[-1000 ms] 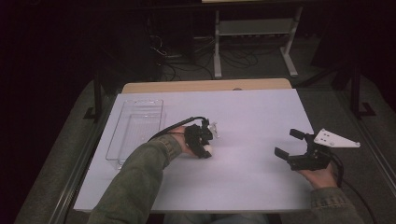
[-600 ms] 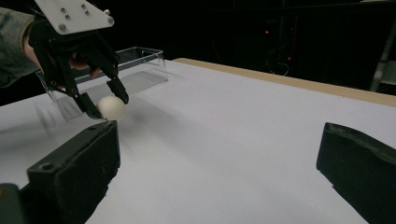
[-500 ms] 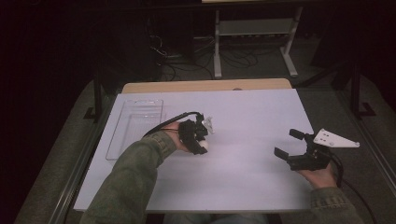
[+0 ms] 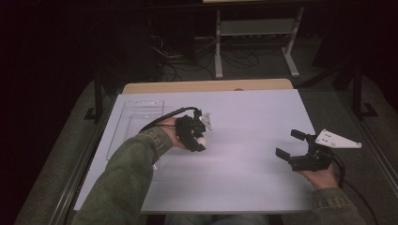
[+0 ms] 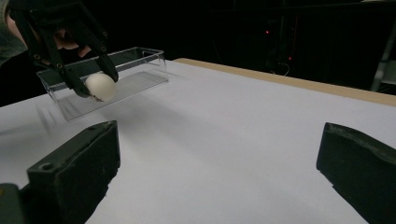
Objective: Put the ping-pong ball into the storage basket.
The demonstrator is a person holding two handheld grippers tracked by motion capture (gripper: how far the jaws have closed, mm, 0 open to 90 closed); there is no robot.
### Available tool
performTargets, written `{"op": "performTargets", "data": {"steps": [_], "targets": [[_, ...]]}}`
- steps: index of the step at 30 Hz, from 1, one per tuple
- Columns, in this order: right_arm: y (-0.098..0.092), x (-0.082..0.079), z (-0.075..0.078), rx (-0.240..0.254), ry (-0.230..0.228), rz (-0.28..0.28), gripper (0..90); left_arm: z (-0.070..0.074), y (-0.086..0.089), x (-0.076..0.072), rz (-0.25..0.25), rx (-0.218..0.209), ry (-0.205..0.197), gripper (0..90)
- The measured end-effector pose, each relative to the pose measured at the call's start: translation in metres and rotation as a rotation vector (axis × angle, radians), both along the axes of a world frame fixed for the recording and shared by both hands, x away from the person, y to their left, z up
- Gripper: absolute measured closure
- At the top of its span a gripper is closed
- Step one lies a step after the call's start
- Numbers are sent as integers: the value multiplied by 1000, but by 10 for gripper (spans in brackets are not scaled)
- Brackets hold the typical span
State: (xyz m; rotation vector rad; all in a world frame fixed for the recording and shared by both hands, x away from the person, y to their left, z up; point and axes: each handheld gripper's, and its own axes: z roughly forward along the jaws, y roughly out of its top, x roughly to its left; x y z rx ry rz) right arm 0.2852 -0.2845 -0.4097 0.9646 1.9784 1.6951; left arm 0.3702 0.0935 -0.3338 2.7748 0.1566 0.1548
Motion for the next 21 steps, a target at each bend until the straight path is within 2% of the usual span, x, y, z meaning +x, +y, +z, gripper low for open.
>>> {"op": "performTargets", "data": {"steps": [12,21], "targets": [[0,0,0,3,3,-2,0,20,5,-3,-5,-9,-8,504],[-1,0,0,4,3,1,0,31,2,-4,-23,7,-17,504]]}}
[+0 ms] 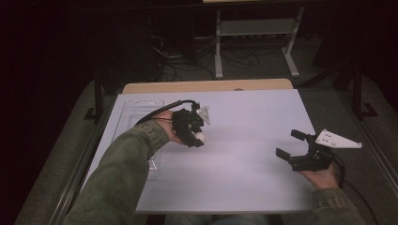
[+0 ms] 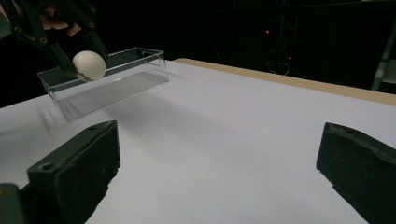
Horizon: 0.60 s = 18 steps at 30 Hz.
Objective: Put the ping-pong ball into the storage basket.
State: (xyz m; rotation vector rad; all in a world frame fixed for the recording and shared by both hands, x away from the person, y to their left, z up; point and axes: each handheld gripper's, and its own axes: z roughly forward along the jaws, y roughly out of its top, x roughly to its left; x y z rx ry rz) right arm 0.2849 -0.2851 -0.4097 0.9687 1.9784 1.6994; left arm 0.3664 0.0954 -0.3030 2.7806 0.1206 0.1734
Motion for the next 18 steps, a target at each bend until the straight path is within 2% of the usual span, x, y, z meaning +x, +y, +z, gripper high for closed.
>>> {"op": "performTargets", "data": {"steps": [7,18], "targets": [[1,0,0,-5,1,3,0,3,1,-2,-11,0,5,505],[1,0,-1,-7,4,0,0,21,1,-7,-34,-2,-14,505]]}}
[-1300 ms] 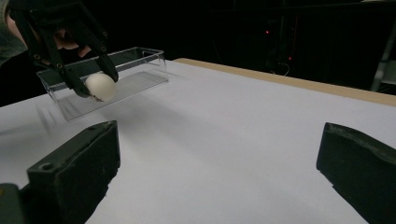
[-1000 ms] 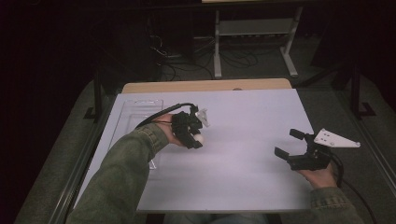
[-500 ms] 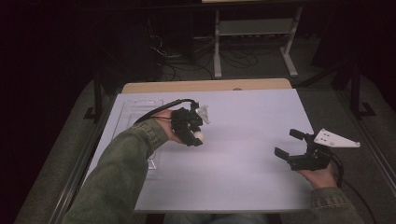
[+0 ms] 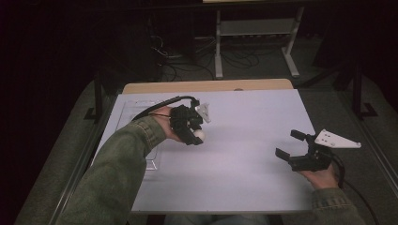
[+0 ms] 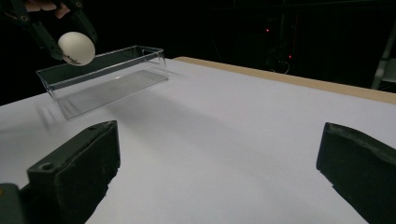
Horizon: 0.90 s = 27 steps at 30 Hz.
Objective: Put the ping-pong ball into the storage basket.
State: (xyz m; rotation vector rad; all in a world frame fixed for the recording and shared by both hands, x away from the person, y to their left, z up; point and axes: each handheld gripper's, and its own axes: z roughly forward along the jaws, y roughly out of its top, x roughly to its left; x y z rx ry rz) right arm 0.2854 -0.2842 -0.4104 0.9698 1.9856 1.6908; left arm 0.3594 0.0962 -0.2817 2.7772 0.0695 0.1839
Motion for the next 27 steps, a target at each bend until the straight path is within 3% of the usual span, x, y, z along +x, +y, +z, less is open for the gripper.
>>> {"op": "performTargets", "data": {"steps": [4,23,27], "targets": [[1,-1,0,-1,0,2,0,4,0,-2,-11,31,5,505],[0,-1,0,-3,-3,6,0,22,13,-6,-4,-2,2,505],[0,0,0,-2,-3,4,0,28,15,-6,-4,24,-9,505]]}}
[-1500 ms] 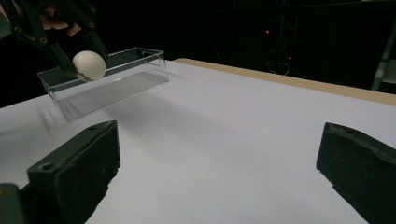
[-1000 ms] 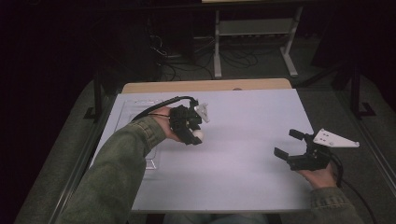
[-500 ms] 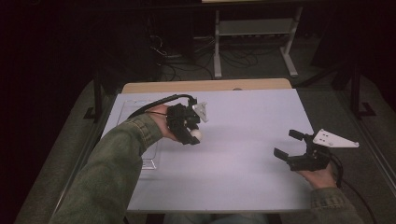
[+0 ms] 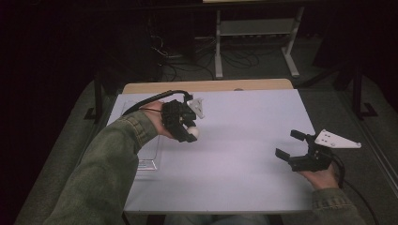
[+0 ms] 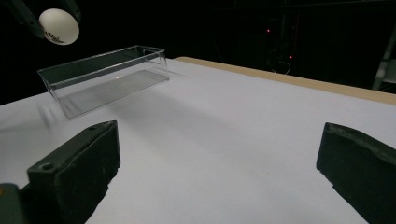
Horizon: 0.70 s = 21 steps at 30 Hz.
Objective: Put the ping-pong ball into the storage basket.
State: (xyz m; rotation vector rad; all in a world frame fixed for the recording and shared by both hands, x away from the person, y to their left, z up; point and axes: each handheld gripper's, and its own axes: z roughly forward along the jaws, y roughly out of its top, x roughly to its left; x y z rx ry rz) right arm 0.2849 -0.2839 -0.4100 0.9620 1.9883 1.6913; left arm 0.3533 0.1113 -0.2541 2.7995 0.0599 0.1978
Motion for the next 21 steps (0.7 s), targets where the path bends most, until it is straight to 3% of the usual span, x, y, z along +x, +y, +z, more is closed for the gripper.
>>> {"op": "performTargets", "data": {"steps": [8,13,21], "targets": [[0,0,0,1,-1,-1,0,17,3,-1,2,0,-20,505],[0,0,0,3,-1,-3,0,29,7,-2,6,-23,-33,505],[-1,-1,0,4,-2,-4,0,34,15,-2,15,-15,-41,505]]}}
